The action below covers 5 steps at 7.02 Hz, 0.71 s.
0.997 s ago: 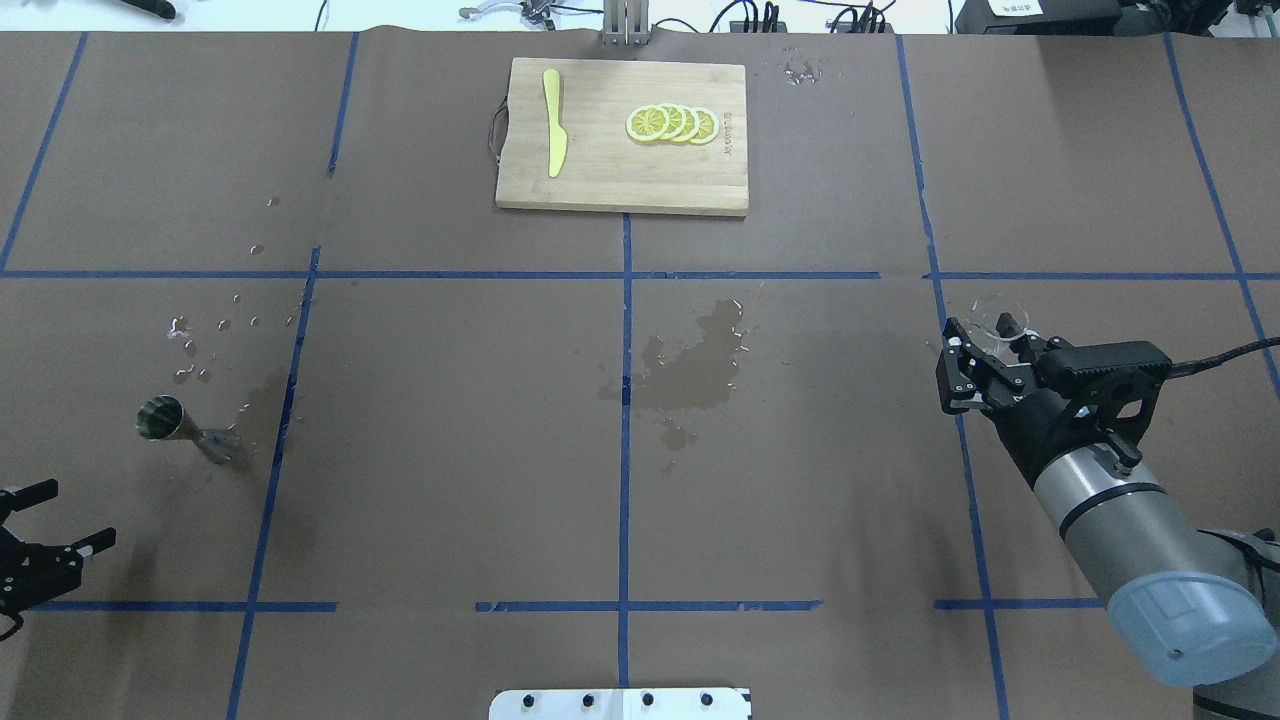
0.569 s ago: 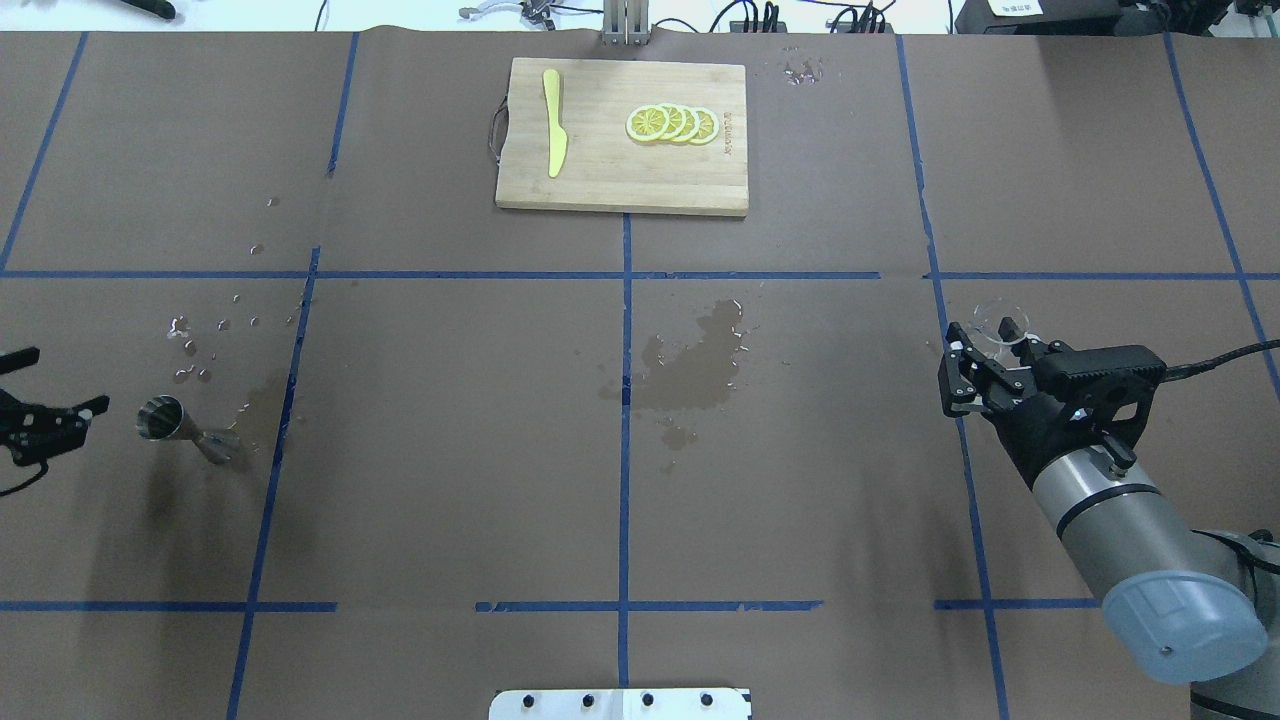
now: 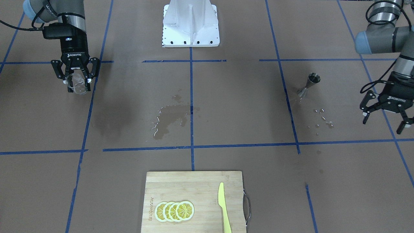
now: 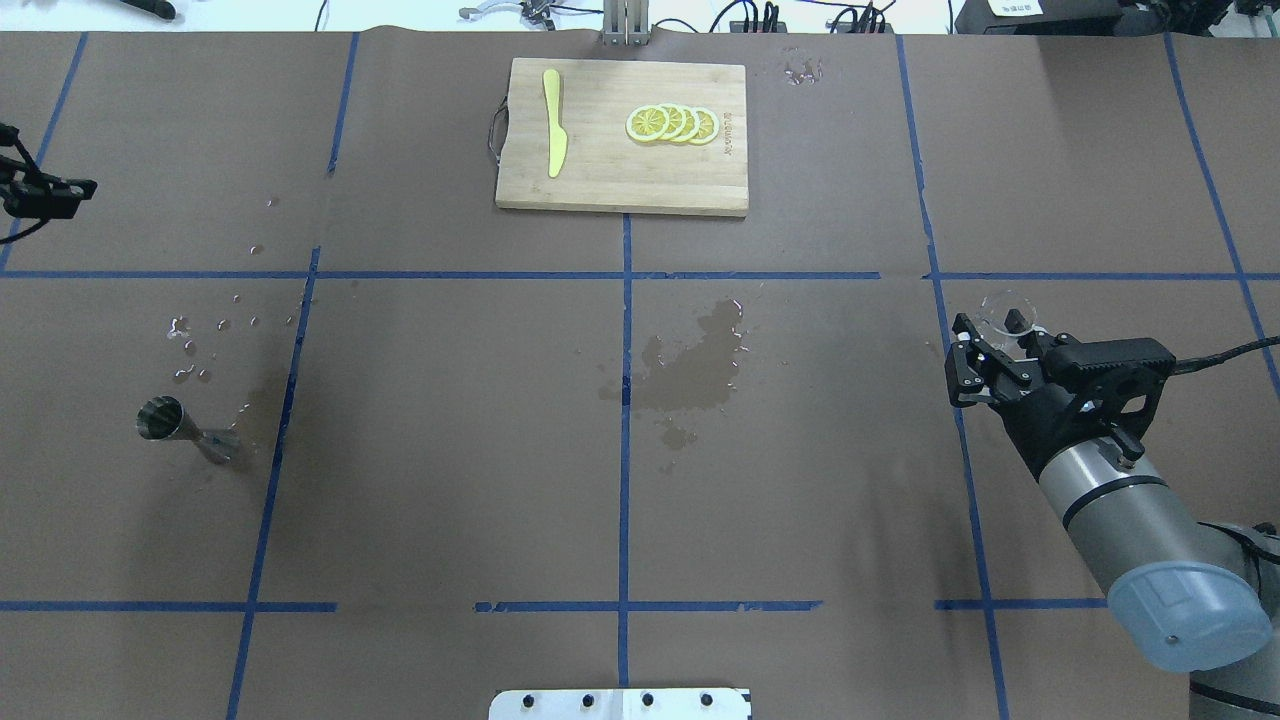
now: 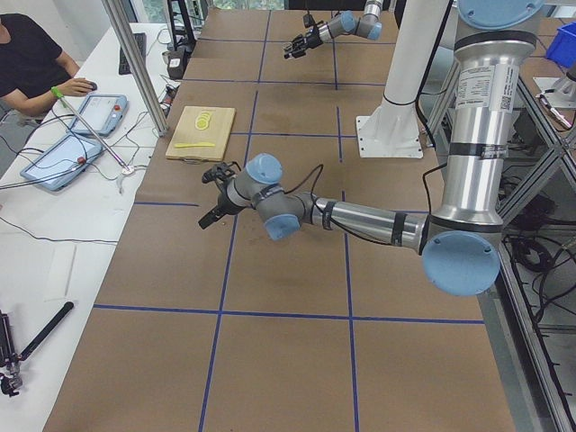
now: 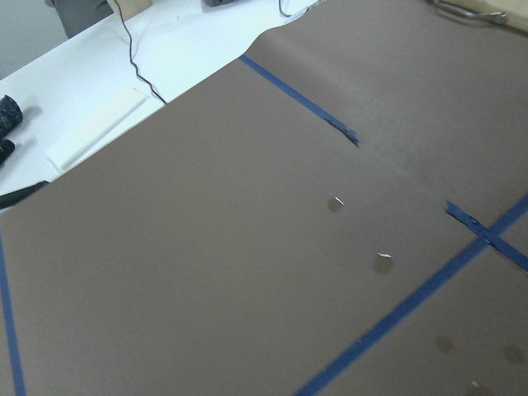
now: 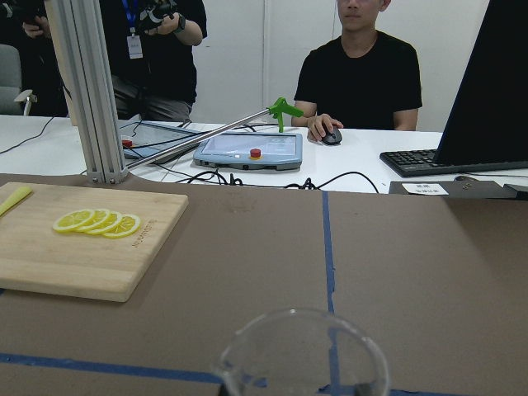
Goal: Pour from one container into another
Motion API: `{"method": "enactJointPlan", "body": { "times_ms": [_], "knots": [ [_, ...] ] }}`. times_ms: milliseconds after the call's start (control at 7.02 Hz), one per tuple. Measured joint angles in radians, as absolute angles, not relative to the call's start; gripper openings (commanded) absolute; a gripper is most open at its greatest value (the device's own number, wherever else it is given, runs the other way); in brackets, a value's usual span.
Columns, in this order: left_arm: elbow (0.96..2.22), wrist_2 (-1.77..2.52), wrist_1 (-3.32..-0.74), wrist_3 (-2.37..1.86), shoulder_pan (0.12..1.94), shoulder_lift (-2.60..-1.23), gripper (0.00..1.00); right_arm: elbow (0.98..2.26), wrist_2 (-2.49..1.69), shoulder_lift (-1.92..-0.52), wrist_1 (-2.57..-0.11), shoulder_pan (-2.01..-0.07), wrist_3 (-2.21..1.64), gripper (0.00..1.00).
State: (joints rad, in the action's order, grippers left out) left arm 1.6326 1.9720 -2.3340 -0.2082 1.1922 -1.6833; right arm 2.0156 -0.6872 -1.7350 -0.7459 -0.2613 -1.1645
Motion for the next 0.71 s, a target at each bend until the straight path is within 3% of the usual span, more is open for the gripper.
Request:
{"method": "enactJointPlan", "body": {
  "times_ms": [285,712],
  "knots": [
    [1.642,2.23,-2.067,-0.284,1.302,-1.757,1.0,1.929,-0.684,-1.739,-0.621,-0.263,-1.167,0.03],
    [1.682,2.402,-1.981,-0.361,1.332,-1.662,1.0,1.726,-0.68,-1.75,-0.37,-0.264,-1.167,0.03]
  ]
}}
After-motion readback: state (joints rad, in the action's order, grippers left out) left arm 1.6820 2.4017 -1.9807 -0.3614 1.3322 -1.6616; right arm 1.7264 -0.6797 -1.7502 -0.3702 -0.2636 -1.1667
